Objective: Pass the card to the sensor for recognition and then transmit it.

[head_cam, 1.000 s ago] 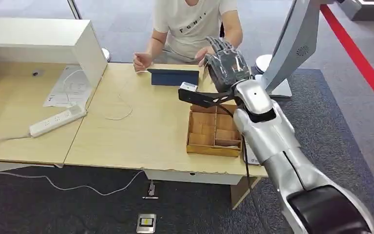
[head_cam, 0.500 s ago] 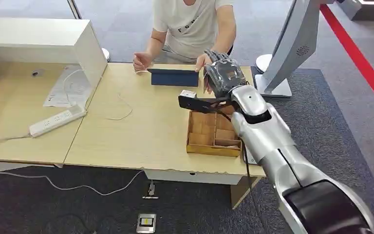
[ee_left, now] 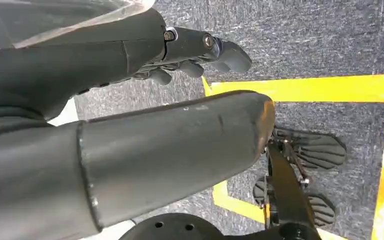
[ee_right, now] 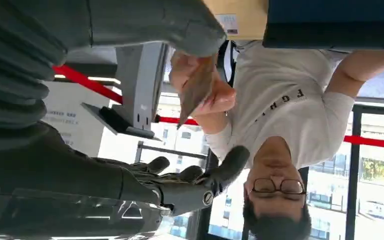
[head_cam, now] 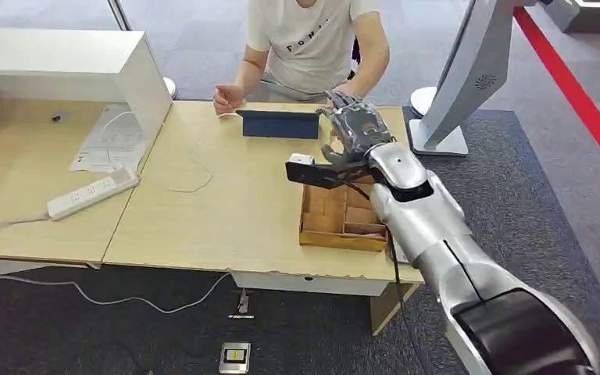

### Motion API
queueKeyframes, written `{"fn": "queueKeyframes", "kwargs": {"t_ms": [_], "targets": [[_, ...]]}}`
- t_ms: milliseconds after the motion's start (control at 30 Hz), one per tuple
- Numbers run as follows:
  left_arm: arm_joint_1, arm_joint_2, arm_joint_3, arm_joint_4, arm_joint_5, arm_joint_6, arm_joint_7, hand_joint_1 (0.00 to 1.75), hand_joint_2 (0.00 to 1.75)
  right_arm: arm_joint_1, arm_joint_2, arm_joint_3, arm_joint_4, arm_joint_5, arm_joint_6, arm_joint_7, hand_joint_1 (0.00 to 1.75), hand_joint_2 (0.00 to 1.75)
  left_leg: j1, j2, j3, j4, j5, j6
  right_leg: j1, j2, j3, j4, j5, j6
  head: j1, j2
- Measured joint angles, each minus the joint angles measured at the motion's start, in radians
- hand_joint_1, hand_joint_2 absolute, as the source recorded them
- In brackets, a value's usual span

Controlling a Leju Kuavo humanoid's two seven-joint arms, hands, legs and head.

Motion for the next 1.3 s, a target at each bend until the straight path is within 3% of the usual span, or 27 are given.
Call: {"fn": "queueKeyframes", "kwargs": {"t_ms": [333,467,533,633,733,900,1000,1167,1300], "targets": [[0.002,0.000,0.001,0.000,0.039,0.049,-0.003,0.00,0.00,-0.004,-0.013,0.000,0.014,0.014,-0.024,0.011,0.00,0.00,0.000,0.000,0.000,0.000,0.000,0.000,0.000,0.000,0.000,0.000,0.000,0.000,0.000,0.000],[0.002,-0.001,0.002,0.000,0.050,0.050,-0.003,0.00,0.00,-0.017,-0.047,-0.004,0.014,-0.018,-0.040,0.026,0.00,0.00,0.000,0.000,0.000,0.000,0.000,0.000,0.000,0.000,-0.001,-0.001,0.000,0.000,0.000,0.000],[0.003,-0.002,0.005,0.000,0.071,0.064,-0.002,0.00,0.00,-0.021,-0.090,-0.020,0.014,-0.069,-0.017,0.033,0.00,0.00,0.000,-0.001,0.001,0.001,0.000,0.000,0.000,0.000,0.000,-0.002,0.000,0.000,0.000,0.000],[0.009,-0.005,0.008,0.000,0.090,0.073,0.001,0.00,0.00,-0.014,-0.182,-0.055,0.019,-0.152,-0.016,-0.018,0.00,0.00,0.000,-0.003,0.000,0.001,0.000,0.001,0.000,-0.002,0.002,-0.004,0.000,0.001,0.000,0.000],[0.012,-0.010,0.023,0.002,0.116,0.097,0.000,0.00,0.00,0.021,-0.298,-0.119,0.028,-0.235,-0.015,-0.022,0.00,0.00,-0.001,-0.002,0.002,0.002,-0.001,0.003,-0.001,-0.002,0.003,-0.006,0.001,0.002,0.000,0.000],[0.014,-0.026,0.055,0.002,0.175,0.169,-0.040,0.00,0.00,0.181,-0.508,-0.254,0.041,-0.413,-0.012,-0.035,0.00,0.00,0.000,-0.005,0.003,0.003,-0.005,0.007,0.000,-0.004,0.009,-0.009,-0.001,0.006,0.000,0.000],[0.013,-0.033,0.074,0.003,0.190,0.194,-0.059,0.00,0.00,0.324,-0.606,-0.353,0.049,-0.524,-0.015,-0.044,0.00,0.00,-0.001,-0.005,0.003,0.003,-0.008,0.008,0.000,-0.004,0.009,-0.009,-0.003,0.007,0.000,0.000],[0.009,-0.045,0.103,0.003,0.208,0.226,-0.074,0.00,0.00,0.569,-0.679,-0.513,0.062,-0.651,-0.021,-0.057,0.00,0.00,-0.001,-0.004,0.003,0.002,-0.010,0.008,-0.001,-0.003,0.009,-0.008,-0.005,0.006,-0.001,0.000],[0.000,-0.050,0.114,0.003,0.209,0.228,-0.078,0.00,0.00,0.640,-0.703,-0.599,0.066,-0.646,-0.018,-0.047,0.00,0.00,-0.001,0.000,0.003,0.001,-0.010,0.007,-0.001,0.001,0.006,-0.007,-0.005,0.006,0.000,0.000]]}}
